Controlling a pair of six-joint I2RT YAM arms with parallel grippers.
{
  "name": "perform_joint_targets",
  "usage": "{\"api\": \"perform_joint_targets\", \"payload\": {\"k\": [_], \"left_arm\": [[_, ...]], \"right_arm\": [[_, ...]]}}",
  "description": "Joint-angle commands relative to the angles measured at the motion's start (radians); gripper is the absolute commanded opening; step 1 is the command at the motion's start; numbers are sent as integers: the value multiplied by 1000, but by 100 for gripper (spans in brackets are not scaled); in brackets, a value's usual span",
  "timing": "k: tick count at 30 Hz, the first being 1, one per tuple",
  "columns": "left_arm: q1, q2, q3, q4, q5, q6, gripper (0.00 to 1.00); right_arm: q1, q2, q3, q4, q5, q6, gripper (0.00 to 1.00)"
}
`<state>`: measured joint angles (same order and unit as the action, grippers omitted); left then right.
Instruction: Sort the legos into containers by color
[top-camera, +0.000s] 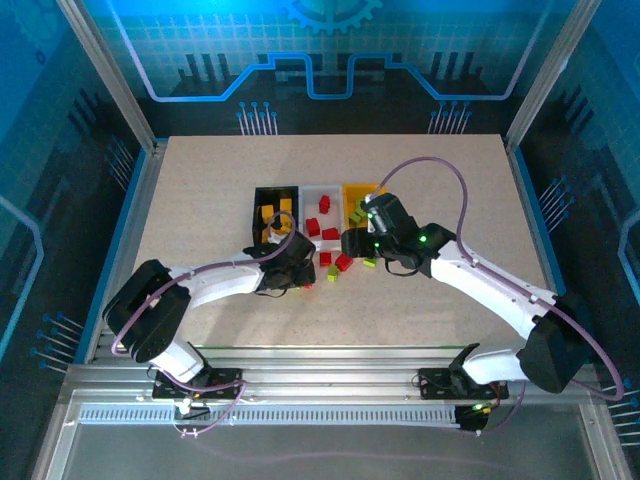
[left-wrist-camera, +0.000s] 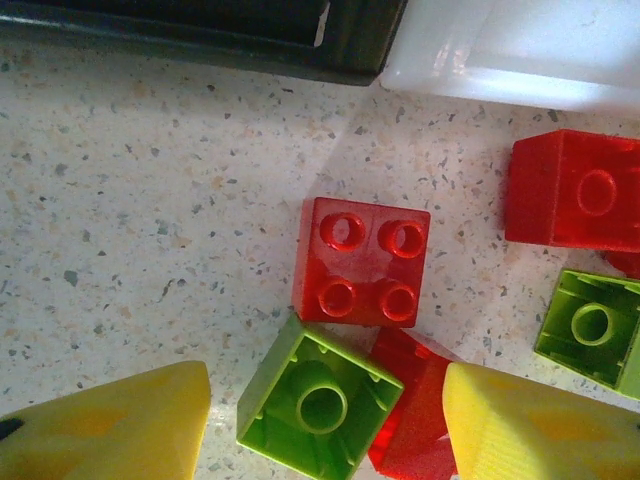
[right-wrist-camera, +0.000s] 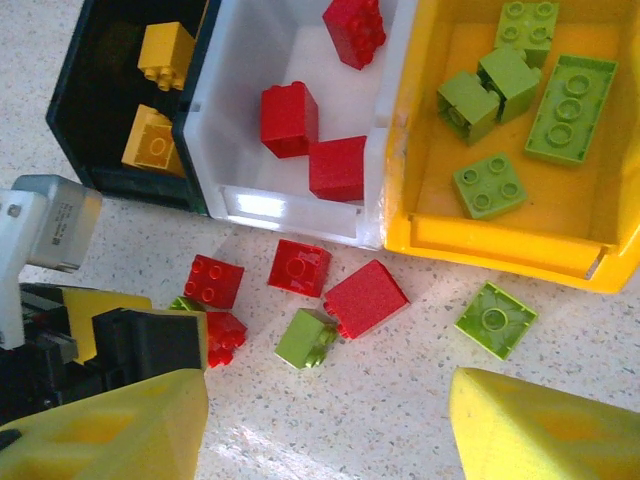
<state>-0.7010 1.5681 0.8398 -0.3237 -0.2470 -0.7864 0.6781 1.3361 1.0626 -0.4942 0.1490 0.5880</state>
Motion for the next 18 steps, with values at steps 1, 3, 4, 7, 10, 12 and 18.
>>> {"api": "perform_joint_targets", "payload": {"k": [1, 3, 4, 7, 10, 12, 18], "left_arm": [[6, -18, -47, -36, -21, -3, 64], [7, -52, -74, -58, -33, -5, 64], [10, -75, -93, -68, -39, -9, 64], [16, -136, -136, -90, -41, -5, 64], [13, -205, -147, -94, -12, 7, 70], [7, -252, -137, -91, 7, 12, 73], [-21, -252, -74, -83, 29, 39, 81]], "right_arm": [[-13, -23, -12, 23, -2, 13, 66], [-14, -23, -16, 22, -5, 16, 66], [-14, -25, -20, 23, -6, 18, 66], [-15, -30, -25, 27, -6, 18, 66], [-15, -26, -24, 32, -7, 18, 66], [-16, -22, -17, 32, -7, 19, 66], [-18, -22, -9, 28, -5, 19, 67]]}}
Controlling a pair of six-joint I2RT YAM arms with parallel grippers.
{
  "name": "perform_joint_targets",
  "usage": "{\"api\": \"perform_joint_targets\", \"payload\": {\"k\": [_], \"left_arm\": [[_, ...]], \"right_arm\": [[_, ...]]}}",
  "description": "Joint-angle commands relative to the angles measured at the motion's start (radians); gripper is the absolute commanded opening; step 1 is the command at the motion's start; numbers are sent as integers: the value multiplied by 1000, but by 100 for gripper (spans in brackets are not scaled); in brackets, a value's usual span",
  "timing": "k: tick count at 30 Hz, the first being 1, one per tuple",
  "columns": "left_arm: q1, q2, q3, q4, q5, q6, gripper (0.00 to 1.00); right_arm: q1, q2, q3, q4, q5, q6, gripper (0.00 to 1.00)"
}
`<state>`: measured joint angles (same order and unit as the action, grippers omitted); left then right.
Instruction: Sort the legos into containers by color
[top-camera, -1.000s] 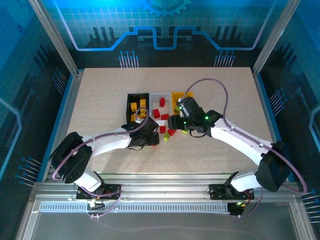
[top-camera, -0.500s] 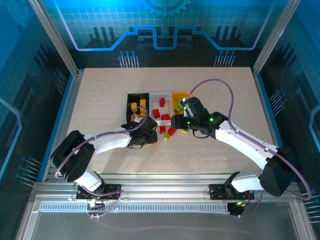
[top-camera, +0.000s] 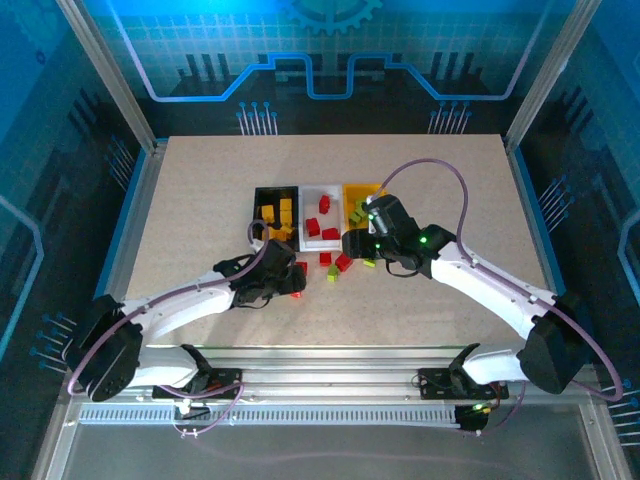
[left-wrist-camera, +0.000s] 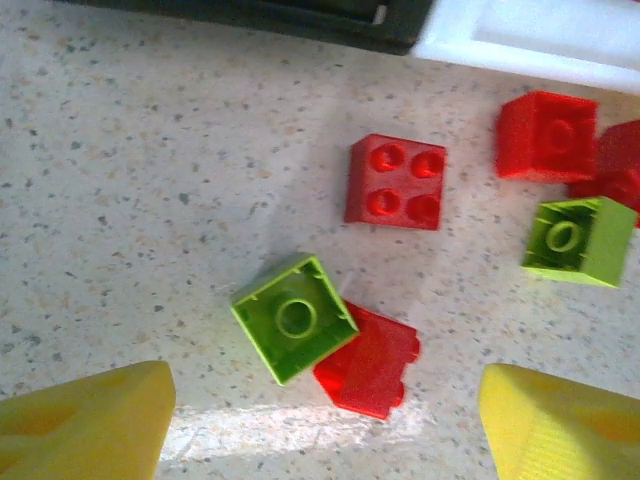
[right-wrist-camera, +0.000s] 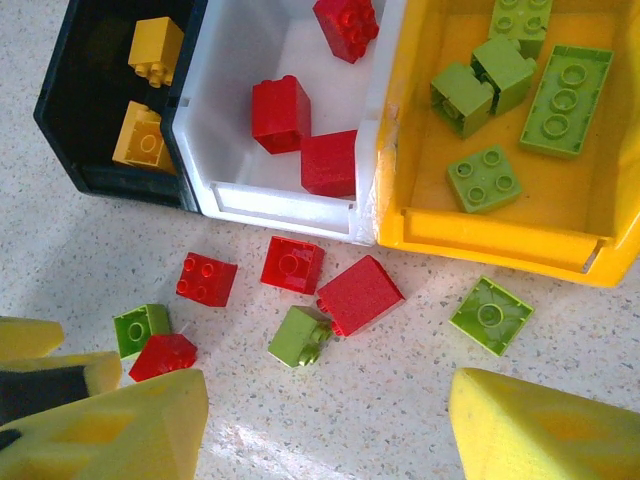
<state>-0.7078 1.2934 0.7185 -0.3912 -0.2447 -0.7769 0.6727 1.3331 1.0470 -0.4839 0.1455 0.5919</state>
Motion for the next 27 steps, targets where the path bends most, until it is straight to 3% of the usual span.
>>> {"api": "perform_joint_targets", "payload": {"k": [1, 8, 18, 22, 27], "left_arm": [[-25, 48, 64, -18, 26, 36, 80], [-97, 201, 132, -26, -18, 26, 65], [-143, 256, 157, 9, -9, 35, 52], [-150, 308, 185, -6, -13, 37, 49], [-145, 363, 234, -66, -96, 50, 48]], "right_arm": [[-13, -21, 7, 17, -1, 16, 67], [-20, -49, -7, 7, 5, 14, 67], [-37, -75, -29, 12, -4, 14, 67], [-45, -78, -36, 18, -14, 15, 67], [-50, -87, -50, 21, -24, 17, 67]]}}
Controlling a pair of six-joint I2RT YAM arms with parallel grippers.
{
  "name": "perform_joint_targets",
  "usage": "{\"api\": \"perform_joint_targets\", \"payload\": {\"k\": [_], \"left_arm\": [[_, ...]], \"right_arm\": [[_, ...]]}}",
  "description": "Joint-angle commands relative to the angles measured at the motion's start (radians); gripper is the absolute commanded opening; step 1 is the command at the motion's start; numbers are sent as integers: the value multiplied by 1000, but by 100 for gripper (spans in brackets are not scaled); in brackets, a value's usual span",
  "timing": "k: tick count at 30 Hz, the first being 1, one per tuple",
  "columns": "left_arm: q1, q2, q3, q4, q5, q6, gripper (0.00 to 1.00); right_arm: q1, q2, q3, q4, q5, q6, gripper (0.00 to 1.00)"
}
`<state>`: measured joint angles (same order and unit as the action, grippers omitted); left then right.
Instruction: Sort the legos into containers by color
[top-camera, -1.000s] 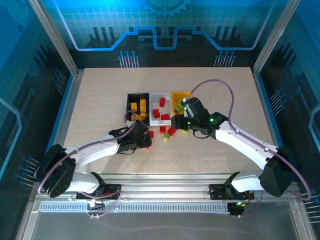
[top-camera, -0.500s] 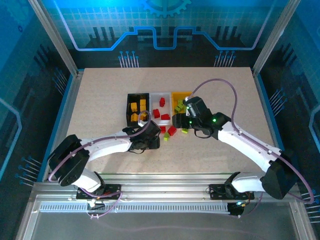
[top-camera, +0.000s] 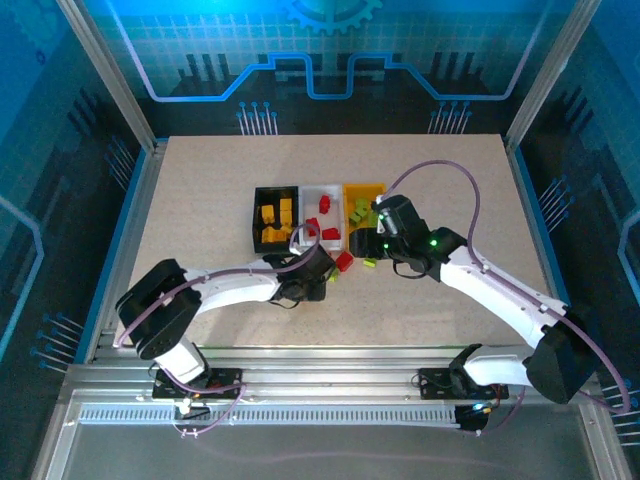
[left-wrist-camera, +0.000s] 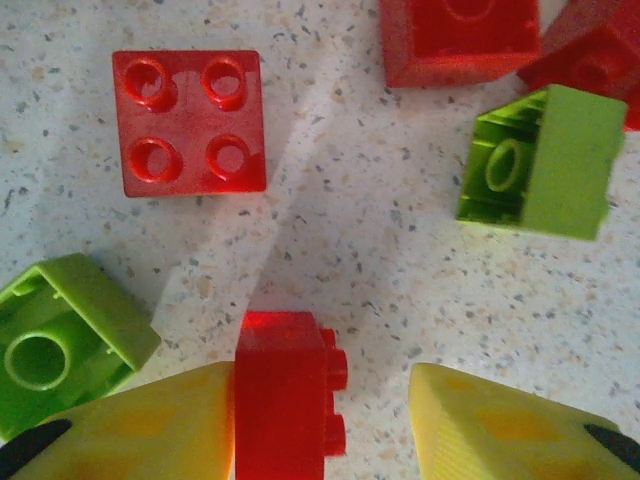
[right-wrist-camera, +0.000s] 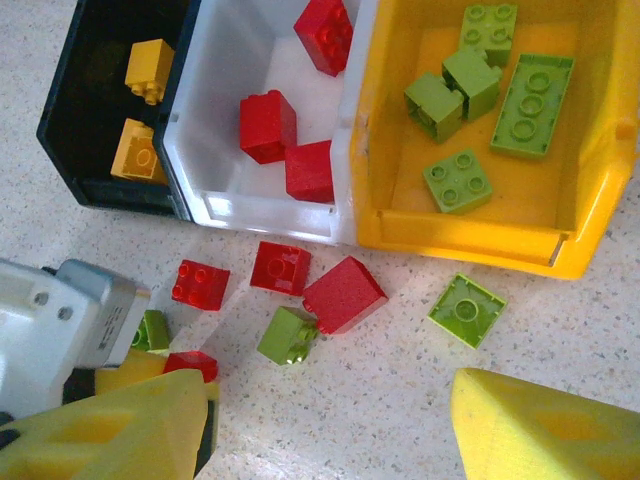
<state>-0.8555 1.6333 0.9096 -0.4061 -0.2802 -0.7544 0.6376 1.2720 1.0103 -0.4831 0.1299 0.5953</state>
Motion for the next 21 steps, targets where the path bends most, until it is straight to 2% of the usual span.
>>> {"api": "perform_joint_targets", "payload": {"k": [1, 6, 13, 17, 21], "left_arm": [[3, 35, 56, -64, -74, 34, 48], [2, 83, 95, -92, -96, 55, 35], [-2, 17, 98, -97, -72, 57, 19], [3, -39, 135, -125, -66, 55, 18], [84, -65, 243, -133, -28, 74, 17]], "right_arm": [[-16, -29, -15, 20, -7, 15, 67], [-22, -42, -25, 20, -9, 17, 67], [-52, -72, -30, 8, -6, 18, 67], [-70, -91, -37, 3, -10, 21, 67], [-88, -114, -55, -3, -11, 21, 67]]}}
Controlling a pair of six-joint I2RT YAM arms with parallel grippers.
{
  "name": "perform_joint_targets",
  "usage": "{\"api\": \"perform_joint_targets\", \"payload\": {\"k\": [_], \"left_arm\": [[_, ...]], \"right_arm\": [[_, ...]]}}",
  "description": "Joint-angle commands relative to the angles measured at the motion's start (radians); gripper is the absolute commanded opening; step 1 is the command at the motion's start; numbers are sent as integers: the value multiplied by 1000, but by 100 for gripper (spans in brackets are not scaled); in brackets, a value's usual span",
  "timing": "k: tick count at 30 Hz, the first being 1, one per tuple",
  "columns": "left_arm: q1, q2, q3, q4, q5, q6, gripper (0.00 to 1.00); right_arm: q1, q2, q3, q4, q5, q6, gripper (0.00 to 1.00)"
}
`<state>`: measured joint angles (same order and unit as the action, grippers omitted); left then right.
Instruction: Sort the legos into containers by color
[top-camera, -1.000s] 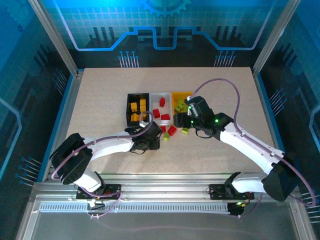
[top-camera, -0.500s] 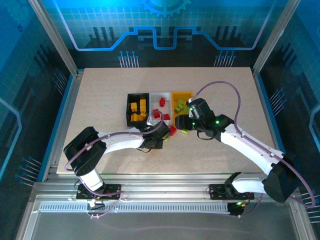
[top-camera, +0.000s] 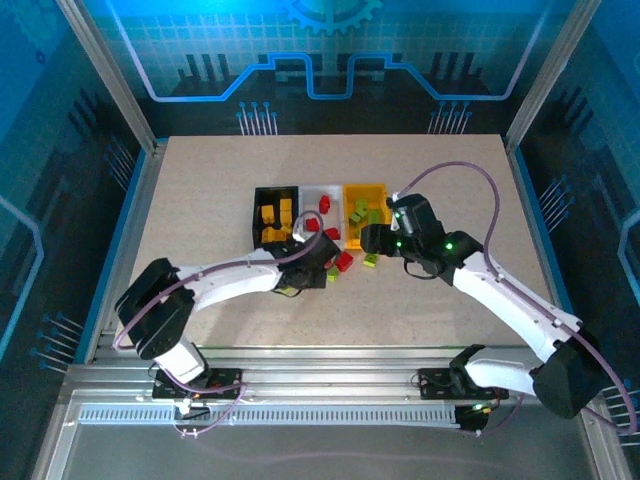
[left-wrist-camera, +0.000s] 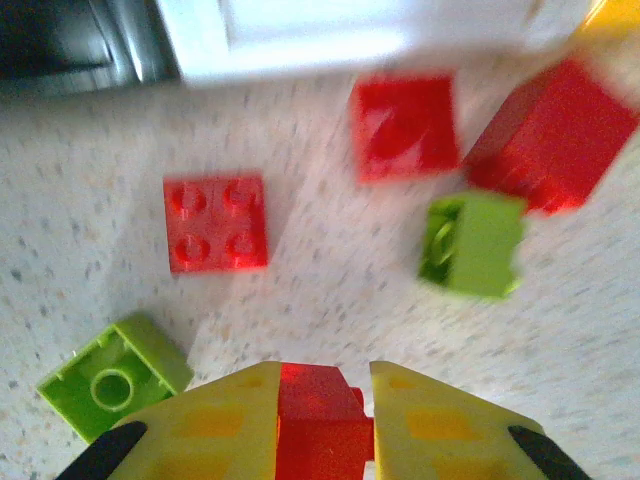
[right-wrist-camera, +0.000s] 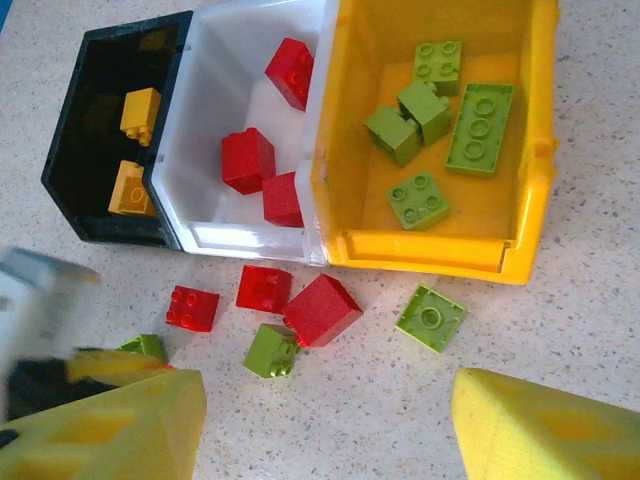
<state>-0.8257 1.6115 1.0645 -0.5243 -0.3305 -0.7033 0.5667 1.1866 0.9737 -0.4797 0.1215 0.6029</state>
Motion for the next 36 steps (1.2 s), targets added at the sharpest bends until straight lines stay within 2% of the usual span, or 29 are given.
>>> {"api": "perform_joint_targets", "payload": {"k": [1, 7, 14, 17, 23, 25, 31, 36], "left_arm": [[82, -30, 125, -15, 30, 33, 17], [166, 174, 407, -50, 10, 119, 17], [211, 399, 643, -98, -44, 157, 17], [214, 466, 716, -114, -50, 157, 20], [214, 509, 783, -137, -30, 145, 49], [210, 477, 776, -126, -17, 140, 56], [156, 284, 649, -51, 6, 140, 97], [94, 75, 427, 32, 27, 111, 99]], "right_arm": [[-22, -34, -24, -7, -3, 15, 67], [-38, -43, -50, -14, -9, 24, 67], [-41, -52, -76, -17, -35, 28, 67], [-41, -61, -88, -21, -42, 24, 67], [-40, -65, -122, -37, -58, 29, 69], [-39, -57, -131, -44, -50, 34, 69], [-36, 34, -151, -3, -14, 84, 71], [-18, 171, -116, 70, 36, 111, 72]]}}
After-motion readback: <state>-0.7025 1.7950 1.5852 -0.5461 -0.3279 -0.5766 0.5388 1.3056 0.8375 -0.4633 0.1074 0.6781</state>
